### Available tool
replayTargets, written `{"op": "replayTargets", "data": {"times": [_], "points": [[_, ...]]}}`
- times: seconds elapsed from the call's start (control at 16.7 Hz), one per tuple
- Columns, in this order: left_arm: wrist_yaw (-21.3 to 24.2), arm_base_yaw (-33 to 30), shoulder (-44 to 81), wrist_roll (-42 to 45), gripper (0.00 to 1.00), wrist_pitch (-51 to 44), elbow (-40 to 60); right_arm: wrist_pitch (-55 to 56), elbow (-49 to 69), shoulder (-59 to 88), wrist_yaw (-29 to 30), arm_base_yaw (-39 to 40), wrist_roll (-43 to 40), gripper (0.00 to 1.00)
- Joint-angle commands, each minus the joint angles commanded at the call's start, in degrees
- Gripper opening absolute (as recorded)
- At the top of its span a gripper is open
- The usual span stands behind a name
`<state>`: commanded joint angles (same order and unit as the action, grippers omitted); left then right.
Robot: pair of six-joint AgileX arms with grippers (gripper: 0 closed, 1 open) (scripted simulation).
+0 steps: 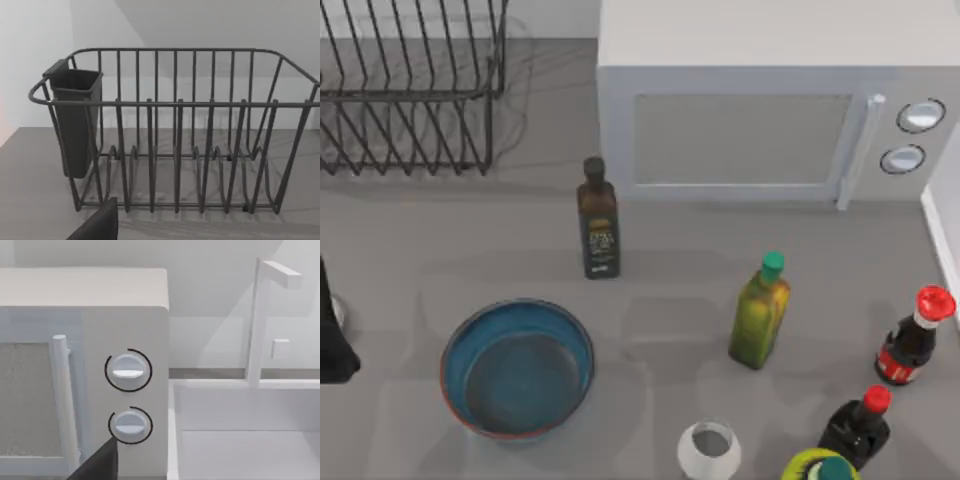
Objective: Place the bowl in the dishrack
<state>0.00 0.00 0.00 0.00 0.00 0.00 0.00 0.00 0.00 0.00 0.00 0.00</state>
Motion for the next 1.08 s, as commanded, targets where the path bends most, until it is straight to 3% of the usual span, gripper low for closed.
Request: {"op": "replayTargets", "data": {"times": [0.24, 0.48, 1.08], "points": [[0.10, -1.14, 1.83, -0.98, 1.00, -1.72, 1.82, 0.00, 0.00, 0.00, 0.00, 0.00, 0.00, 1.00], [0.35, -6.91, 12.82, -6.37, 1.00, -10.83, 12.19, 0.00, 0.00, 0.00, 0.00, 0.00, 0.00, 1.00], [0.89, -28.92, 68.96, -27.89, 1.00, -45.72, 56.60, 0.00, 0.00, 0.00, 0.00, 0.00, 0.00, 1.00]]}}
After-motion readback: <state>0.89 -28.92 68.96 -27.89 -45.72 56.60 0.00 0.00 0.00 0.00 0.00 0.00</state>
